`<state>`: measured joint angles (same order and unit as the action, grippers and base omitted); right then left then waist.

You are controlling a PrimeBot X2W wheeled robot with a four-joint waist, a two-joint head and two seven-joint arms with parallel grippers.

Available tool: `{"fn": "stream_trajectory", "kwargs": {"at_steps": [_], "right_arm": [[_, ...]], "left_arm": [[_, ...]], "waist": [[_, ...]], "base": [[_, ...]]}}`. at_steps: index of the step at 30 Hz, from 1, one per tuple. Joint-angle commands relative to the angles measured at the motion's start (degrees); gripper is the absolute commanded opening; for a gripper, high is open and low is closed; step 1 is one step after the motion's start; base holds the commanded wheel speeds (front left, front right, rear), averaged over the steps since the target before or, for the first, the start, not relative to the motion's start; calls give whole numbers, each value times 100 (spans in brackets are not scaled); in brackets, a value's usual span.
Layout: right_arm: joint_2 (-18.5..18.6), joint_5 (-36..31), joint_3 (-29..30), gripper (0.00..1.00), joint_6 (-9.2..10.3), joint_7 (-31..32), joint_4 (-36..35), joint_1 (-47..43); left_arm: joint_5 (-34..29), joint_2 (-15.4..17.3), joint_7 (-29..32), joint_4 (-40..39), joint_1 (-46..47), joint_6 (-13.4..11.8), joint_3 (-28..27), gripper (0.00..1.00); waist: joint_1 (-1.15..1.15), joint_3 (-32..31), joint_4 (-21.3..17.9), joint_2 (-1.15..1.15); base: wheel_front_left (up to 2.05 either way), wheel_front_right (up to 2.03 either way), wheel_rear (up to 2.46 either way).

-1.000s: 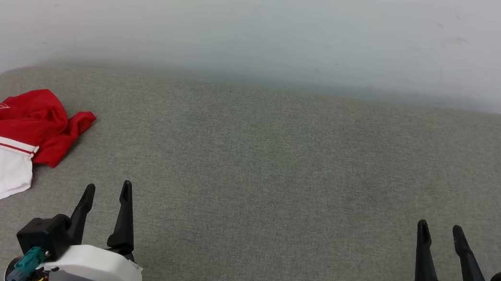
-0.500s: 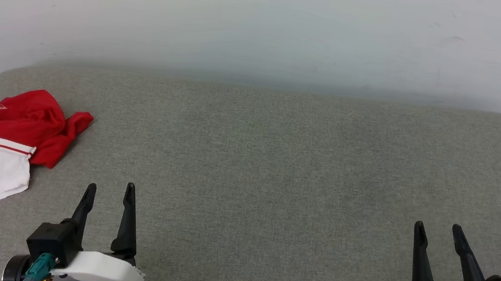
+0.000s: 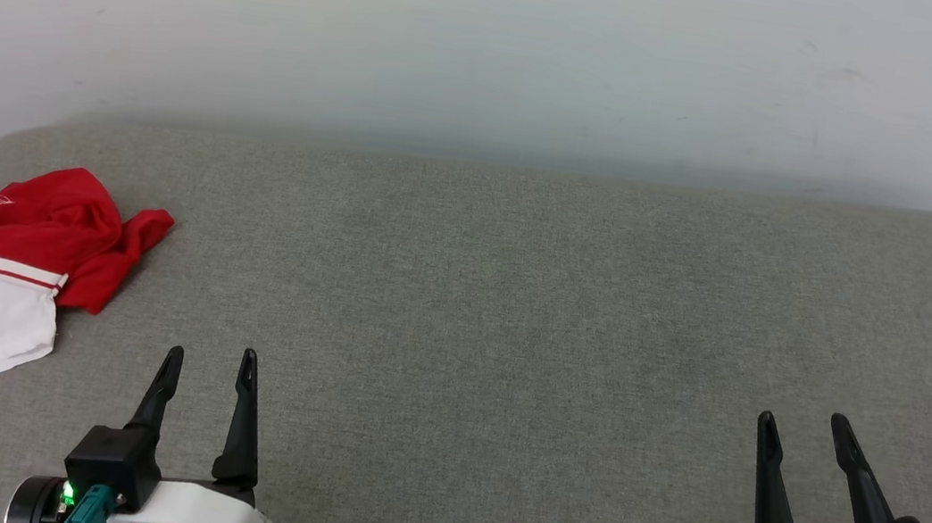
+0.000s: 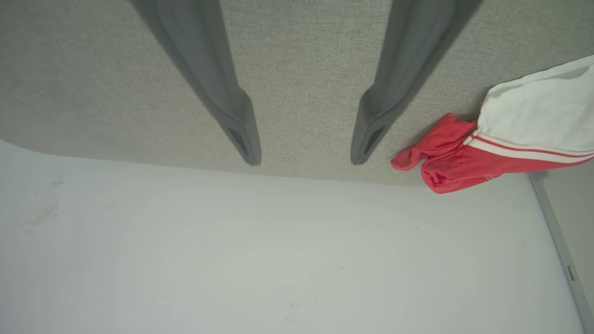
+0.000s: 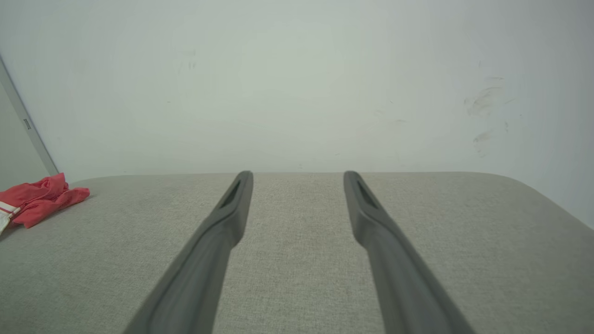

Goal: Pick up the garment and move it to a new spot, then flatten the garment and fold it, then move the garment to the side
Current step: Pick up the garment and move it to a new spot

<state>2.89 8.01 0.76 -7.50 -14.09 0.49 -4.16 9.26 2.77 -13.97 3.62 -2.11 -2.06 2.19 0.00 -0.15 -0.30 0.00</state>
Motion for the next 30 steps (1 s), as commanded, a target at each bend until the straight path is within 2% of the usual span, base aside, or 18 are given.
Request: {"fn": "stream_trajectory", "kwargs": {"at_steps": [1, 9, 30], "right_arm": [[-3, -78, -19, 100, 2, -39, -38, -94], [-3, -65, 10, 100, 2, -121, -12, -153], [-3, 75, 66, 100, 2, -111, 168, -177]], "left_arm": [[-93, 17, -50, -10, -57, 18, 2, 100], [-277, 17, -133, 17, -97, 77, 7, 100], [-159, 17, -127, 160, -74, 60, -9, 100]], "waist": [[0, -1, 2, 0], [0, 5, 22, 0], [0, 2, 71, 0]], "base": [[0, 0, 0], [0, 0, 0], [0, 0, 0]]}}
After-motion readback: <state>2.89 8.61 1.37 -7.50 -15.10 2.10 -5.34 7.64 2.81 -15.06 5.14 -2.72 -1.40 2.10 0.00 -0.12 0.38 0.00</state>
